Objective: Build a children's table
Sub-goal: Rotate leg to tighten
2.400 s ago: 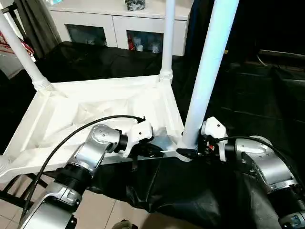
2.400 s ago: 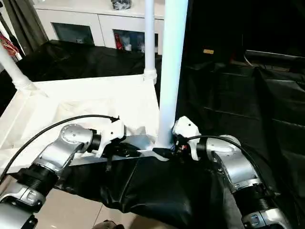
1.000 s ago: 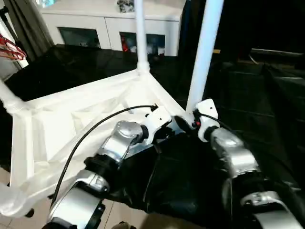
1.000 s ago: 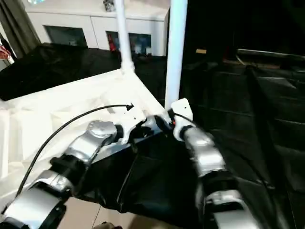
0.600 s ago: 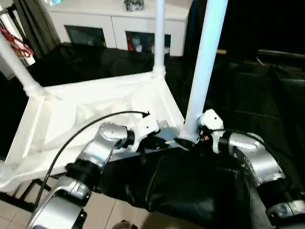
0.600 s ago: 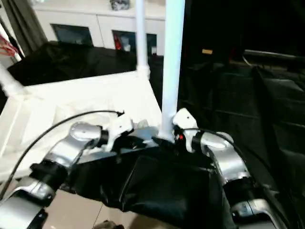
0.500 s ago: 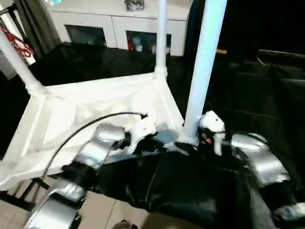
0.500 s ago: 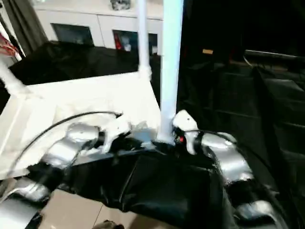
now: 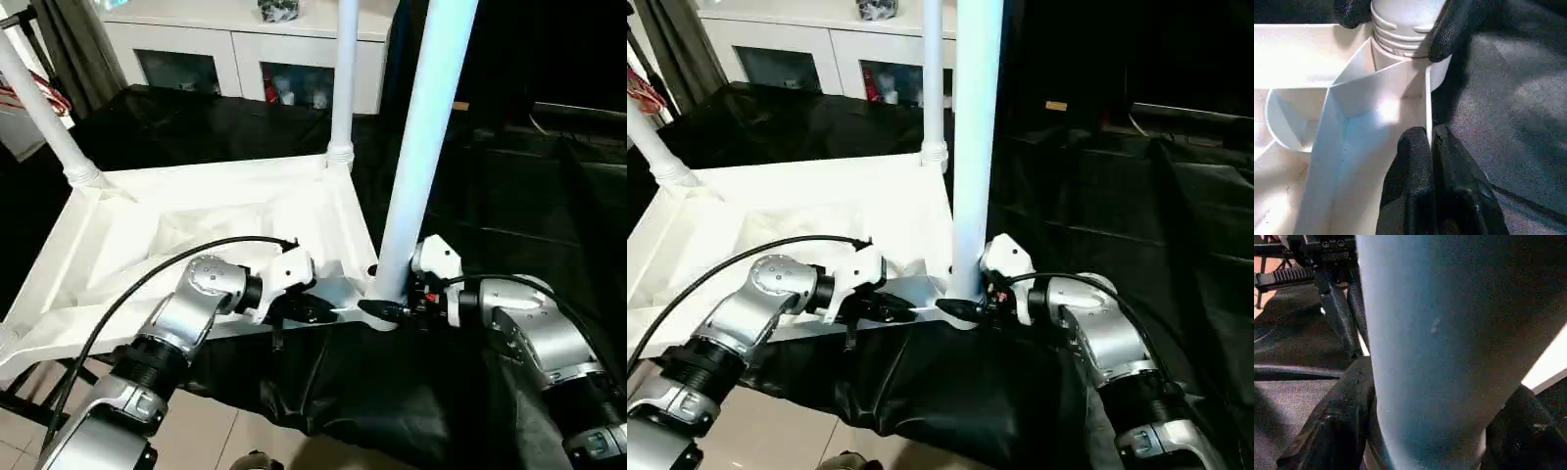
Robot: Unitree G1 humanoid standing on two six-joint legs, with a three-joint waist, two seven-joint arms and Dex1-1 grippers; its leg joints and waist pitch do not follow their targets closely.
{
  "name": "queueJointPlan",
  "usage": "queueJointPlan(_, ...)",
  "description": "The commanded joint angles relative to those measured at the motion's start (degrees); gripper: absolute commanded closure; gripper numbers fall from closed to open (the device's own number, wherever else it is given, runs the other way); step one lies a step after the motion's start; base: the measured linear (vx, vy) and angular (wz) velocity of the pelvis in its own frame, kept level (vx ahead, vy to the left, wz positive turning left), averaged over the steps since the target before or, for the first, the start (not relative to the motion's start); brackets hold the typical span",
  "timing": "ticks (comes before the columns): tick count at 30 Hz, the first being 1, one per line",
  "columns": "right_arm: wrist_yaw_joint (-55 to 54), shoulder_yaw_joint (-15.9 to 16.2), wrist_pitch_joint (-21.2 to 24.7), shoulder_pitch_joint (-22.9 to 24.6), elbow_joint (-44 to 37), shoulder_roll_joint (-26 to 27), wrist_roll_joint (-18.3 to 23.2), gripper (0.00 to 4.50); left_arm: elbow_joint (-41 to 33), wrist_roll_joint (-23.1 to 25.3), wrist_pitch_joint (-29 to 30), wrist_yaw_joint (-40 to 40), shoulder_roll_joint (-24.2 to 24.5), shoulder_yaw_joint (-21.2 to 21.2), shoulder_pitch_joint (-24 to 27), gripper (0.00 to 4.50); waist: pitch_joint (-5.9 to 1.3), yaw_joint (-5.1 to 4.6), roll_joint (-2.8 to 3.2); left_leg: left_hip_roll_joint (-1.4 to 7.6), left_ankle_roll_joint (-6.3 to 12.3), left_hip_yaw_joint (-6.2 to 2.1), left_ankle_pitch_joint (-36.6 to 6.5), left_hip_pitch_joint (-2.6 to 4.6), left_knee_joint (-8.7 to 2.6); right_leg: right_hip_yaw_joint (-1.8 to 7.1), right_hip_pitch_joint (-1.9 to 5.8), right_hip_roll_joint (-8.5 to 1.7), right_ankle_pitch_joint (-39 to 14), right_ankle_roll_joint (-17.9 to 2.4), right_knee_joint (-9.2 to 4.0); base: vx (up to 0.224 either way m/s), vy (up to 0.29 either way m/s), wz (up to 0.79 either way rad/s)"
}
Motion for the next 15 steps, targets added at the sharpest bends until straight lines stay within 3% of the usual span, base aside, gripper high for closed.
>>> queueJointPlan(1,-1.28,0.23,0.52,0.56,-0.69,1.28,-0.03,1.80,-1.07,0.11,-0.67,2.37,-1.55,0.30,-1.68,4.50,-4.14,0.02,-0.79,3.38,4.65,-1.13,-9.61,1.02,-3.87,2.68,2.84,-4.52,-9.76,-13.46,-3.98,0.000,0.000,0.00)
queueJointPlan(7,-11.40,-1.23,0.58,-1.20,4.82,5.20,-2.67,1.84,2.72,1.42,0.08,9.17,-4.94,0.99,-3.62,4.50,-3.95,-0.49,-0.94,3.05,3.07,-1.15,-11.19,1.18,-4.04,2.60,2.70,-4.49,-13.89,-12.57,-4.58,0.000,0.000,0.00)
queueJointPlan(10,-24.29,-3.63,1.76,-3.82,10.99,10.30,-4.65,1.84,6.57,3.08,0.86,16.01,-8.37,1.30,-6.05,4.50,-3.87,-0.93,-1.04,3.02,1.98,-1.25,-11.78,1.19,-4.25,2.69,2.65,-4.56,-15.45,-11.71,-4.74,0.000,0.000,0.00)
queueJointPlan(13,-30.34,-4.67,2.51,-5.22,13.70,12.87,-5.35,1.84,8.89,4.01,1.14,20.06,-10.24,1.62,-7.61,4.50,-3.94,-1.16,-1.10,2.83,1.32,-1.33,-11.54,1.23,-4.25,2.61,2.89,-4.62,-15.65,-11.44,-4.81,0.000,0.000,0.00)
queueJointPlan(15,-39.21,-5.22,3.70,-7.17,16.98,16.09,-7.18,1.84,12.02,4.74,2.36,26.19,-12.92,2.60,-9.89,4.50,-4.03,-1.51,-0.93,2.79,1.72,-1.23,-10.20,1.17,-4.13,2.71,2.68,-4.40,-12.55,-11.96,-4.48,0.000,0.000,0.00)
